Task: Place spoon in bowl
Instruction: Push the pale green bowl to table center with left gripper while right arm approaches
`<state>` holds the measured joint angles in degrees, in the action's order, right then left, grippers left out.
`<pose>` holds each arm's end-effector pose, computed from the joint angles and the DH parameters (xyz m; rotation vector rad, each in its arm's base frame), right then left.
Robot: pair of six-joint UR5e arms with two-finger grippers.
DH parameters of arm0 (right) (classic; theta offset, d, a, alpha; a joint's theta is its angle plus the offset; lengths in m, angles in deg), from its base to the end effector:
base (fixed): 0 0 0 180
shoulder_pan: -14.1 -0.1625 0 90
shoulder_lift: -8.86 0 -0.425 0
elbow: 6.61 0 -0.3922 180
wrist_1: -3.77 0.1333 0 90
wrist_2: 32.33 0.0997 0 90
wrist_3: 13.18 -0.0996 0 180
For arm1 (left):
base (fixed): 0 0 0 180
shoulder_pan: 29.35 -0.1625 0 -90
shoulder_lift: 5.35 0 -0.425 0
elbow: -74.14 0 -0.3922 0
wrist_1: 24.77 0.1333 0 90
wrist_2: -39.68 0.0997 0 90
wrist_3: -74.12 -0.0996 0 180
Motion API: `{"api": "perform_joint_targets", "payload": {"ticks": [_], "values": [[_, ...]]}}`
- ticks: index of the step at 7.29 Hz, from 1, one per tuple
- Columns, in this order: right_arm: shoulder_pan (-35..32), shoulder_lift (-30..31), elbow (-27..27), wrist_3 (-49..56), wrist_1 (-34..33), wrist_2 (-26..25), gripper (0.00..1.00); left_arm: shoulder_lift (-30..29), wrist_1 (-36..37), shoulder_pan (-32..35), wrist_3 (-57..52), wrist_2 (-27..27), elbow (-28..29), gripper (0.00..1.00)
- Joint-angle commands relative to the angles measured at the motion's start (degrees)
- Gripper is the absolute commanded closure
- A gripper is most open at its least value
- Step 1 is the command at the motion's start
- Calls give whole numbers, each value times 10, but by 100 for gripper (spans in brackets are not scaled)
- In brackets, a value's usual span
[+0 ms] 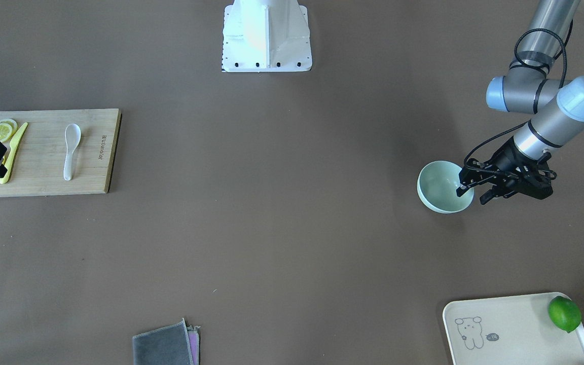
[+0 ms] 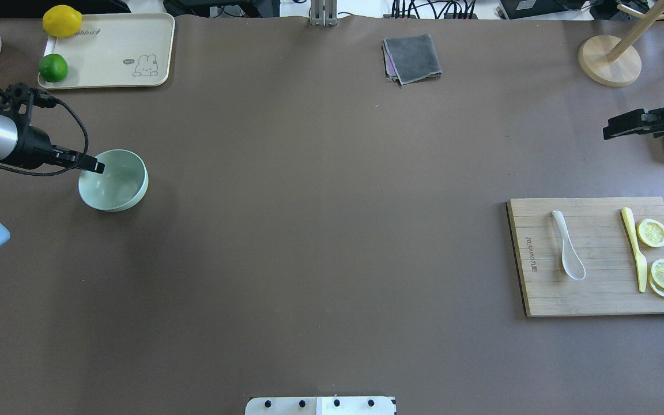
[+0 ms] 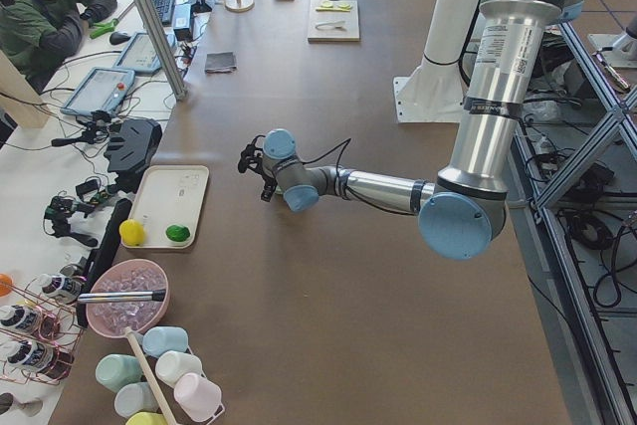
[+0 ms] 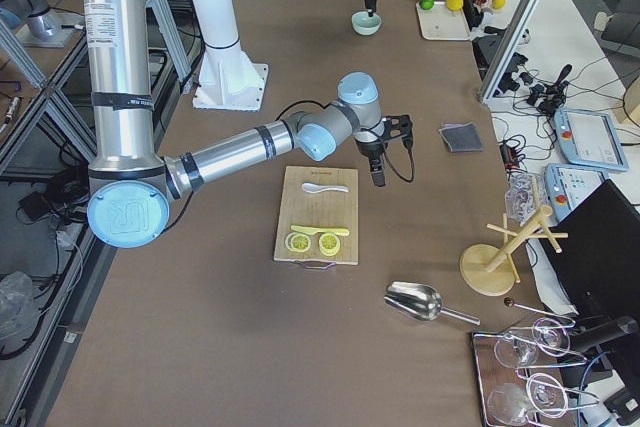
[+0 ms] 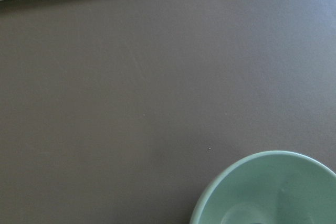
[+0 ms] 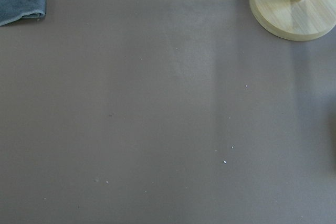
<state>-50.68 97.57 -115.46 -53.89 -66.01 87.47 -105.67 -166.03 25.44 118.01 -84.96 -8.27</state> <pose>-0.1414 -0.4968 0.4536 0.3059 -0.7915 0.0708 0.2791 -0.5286 0.5295 0.3470 1.0090 0.1478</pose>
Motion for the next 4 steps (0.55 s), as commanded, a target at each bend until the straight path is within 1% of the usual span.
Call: {"api": "perform_joint_targets", "payload": {"ticks": [1,2,3,4], "values": [[0,0,0,0,0,0,0,-1,-2,-6,2,1,1,100],[0,1,1,-1,0,0,0,-1,-2,-6,4,1,-4,100],[0,1,1,-1,-1,0,0,-4,5,-7,8,1,-21,100],[0,2,1,-1,-1,0,0,-19,9,-7,29,0,-28,100]]}}
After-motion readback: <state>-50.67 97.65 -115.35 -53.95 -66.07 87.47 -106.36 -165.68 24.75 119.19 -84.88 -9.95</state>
